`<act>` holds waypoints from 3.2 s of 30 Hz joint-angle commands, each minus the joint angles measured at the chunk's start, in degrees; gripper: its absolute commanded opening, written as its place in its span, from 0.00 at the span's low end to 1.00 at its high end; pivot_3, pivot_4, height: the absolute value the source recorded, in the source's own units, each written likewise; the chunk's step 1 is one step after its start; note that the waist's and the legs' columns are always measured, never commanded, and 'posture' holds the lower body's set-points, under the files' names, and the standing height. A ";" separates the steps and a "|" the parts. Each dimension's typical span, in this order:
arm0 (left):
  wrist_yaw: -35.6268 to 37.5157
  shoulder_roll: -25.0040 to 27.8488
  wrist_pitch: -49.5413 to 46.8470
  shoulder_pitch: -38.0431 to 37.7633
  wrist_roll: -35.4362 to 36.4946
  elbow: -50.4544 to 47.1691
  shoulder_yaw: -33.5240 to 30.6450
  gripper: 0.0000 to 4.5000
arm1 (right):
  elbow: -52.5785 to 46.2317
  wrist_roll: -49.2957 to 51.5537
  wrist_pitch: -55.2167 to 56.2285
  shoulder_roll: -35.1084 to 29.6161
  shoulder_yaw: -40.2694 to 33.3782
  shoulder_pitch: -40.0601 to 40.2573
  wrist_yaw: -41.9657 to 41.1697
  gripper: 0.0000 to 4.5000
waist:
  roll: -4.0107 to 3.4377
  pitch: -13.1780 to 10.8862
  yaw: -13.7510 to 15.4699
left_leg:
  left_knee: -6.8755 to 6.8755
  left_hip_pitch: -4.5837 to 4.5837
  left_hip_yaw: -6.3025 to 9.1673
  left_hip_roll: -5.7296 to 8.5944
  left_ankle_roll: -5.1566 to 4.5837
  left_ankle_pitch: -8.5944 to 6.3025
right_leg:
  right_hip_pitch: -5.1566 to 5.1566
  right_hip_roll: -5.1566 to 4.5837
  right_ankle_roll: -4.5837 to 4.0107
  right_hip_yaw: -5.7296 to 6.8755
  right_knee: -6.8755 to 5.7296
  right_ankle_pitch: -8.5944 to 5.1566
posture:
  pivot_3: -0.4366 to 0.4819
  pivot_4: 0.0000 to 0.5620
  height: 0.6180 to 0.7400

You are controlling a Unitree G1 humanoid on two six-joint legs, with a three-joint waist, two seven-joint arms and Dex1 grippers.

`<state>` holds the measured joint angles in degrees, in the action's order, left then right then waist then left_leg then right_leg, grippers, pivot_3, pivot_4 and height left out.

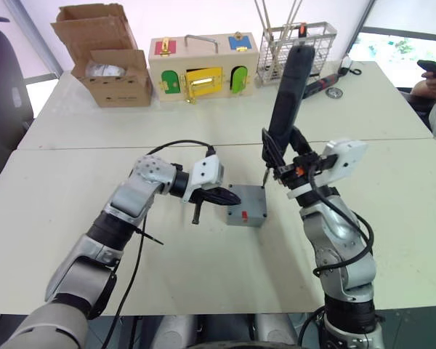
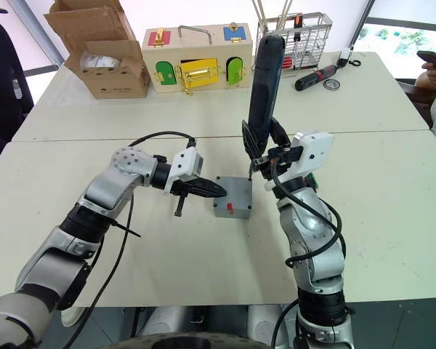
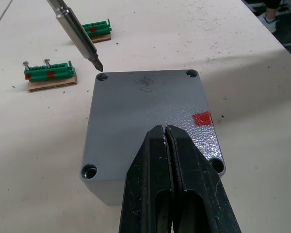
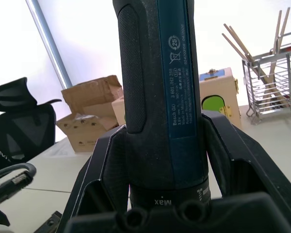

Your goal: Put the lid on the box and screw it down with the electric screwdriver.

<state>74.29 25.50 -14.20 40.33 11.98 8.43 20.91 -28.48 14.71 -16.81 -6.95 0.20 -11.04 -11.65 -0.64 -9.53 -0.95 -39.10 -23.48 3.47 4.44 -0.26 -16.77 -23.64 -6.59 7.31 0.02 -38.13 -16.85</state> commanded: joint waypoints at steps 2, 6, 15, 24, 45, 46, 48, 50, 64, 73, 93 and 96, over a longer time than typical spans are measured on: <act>-0.20 0.22 0.02 -0.37 -0.14 -1.16 -0.59 0.00 | -1.62 0.40 2.89 0.10 -0.48 -0.64 -0.44 0.44 | 0.00 0.00 0.00 | 0.00 0.00 0.00 0.00 0.00 0.00 | 0.00 0.00 0.00 0.00 0.00 0.00 | 0.48 0.27 1.00; -0.43 0.30 -0.27 -0.38 -0.20 -1.47 -0.60 0.00 | -1.31 0.56 2.98 0.34 0.00 -0.26 -0.63 0.44 | 0.00 0.00 0.01 | 0.00 0.00 0.00 0.00 0.00 0.00 | 0.00 0.00 0.00 0.00 0.00 0.00 | 0.48 0.27 1.00; -0.68 0.36 -0.54 -0.29 -0.02 -1.72 -0.69 0.00 | 1.22 -2.16 6.54 1.02 2.02 0.34 -0.42 0.44 | 0.01 0.00 -0.02 | 0.00 0.02 0.00 0.00 0.00 0.00 | 0.02 0.00 0.00 0.00 0.00 0.00 | 0.48 0.27 1.00; -1.04 0.24 -0.86 -0.43 0.00 -2.34 -0.62 0.00 | 2.95 -3.30 8.70 1.90 1.86 -0.42 0.57 0.44 | 0.01 0.01 0.00 | 0.00 0.04 0.01 0.00 0.00 0.00 | 0.04 0.01 0.00 0.00 0.00 0.00 | 0.48 0.27 1.00; -1.38 -0.35 -0.88 -0.18 -0.05 -1.77 -0.61 0.00 | -0.12 -3.58 7.81 1.55 3.19 2.60 0.99 0.41 | 0.03 0.02 0.04 | 0.00 0.05 0.03 0.00 0.00 0.00 | 0.06 0.01 0.00 0.00 0.00 0.00 | 0.48 0.27 1.00; -1.40 -0.37 -0.85 -0.19 -0.06 -1.73 -0.61 0.00 | -0.28 -3.62 7.79 1.57 3.26 2.64 1.04 0.41 | 0.03 0.02 0.03 | 0.00 0.05 0.03 0.00 0.00 0.00 | 0.06 0.01 0.00 0.00 0.00 0.00 | 0.48 0.27 1.00; -1.39 -0.39 -0.84 -0.22 -0.05 -1.73 -0.62 0.00 | -0.63 -3.77 7.79 1.81 3.61 2.45 1.23 0.41 | 0.03 0.02 0.04 | 0.00 0.05 0.03 0.00 0.00 0.00 | 0.07 0.01 0.00 0.00 0.00 0.00 | 0.48 0.27 1.00; -1.38 -0.41 -0.82 -0.24 -0.05 -1.72 -0.62 0.00 | -0.83 -3.87 7.75 1.98 3.89 2.16 1.40 0.41 | 0.03 0.02 0.02 | 0.00 0.05 0.03 0.00 0.00 0.00 | 0.06 0.01 0.00 0.00 0.00 0.00 | 0.48 0.27 1.00; -1.33 -0.55 -0.64 -0.24 -0.21 -1.44 -0.45 0.00 | -1.70 -4.37 7.00 2.20 4.11 0.36 2.23 0.41 | 0.03 0.02 0.00 | 0.00 0.05 0.03 0.00 0.00 0.00 | 0.06 0.02 0.00 0.00 0.00 0.00 | 0.48 0.27 1.00; -0.75 0.17 0.85 -1.07 -2.14 -0.04 0.93 0.00 | -0.88 -7.63 10.44 0.27 7.06 8.37 0.35 0.41 | 0.18 0.11 0.03 | 0.01 0.12 0.05 0.00 0.00 0.00 | 0.15 0.03 0.00 0.00 0.01 0.00 | 0.48 0.27 1.00; -0.89 -0.44 3.54 -2.41 -6.28 2.24 4.07 0.00 | 0.56 -10.26 6.70 -3.96 6.97 15.41 -0.77 0.41 | 1.15 1.36 0.37 | 0.25 1.16 0.21 -0.07 -0.20 -0.13 | 1.31 0.14 0.03 0.00 0.33 -0.06 | 0.48 0.27 1.00; -1.05 -0.70 3.49 -2.46 -6.40 2.16 4.20 0.00 | 0.63 -10.32 5.78 -4.49 7.07 16.07 -0.84 0.41 | 1.22 1.62 0.38 | 0.26 1.24 0.31 -0.07 -0.33 -0.20 | 1.32 0.19 0.04 0.00 0.55 -0.07 | 0.48 0.27 1.00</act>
<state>73.06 24.64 -10.38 39.00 7.65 9.50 23.28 -31.34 5.16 -6.05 -10.58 6.77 2.34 -12.11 0.58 -7.91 -0.58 -38.84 -22.21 3.83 4.37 -0.62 -16.99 -22.25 -6.37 7.35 0.02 -37.46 -16.93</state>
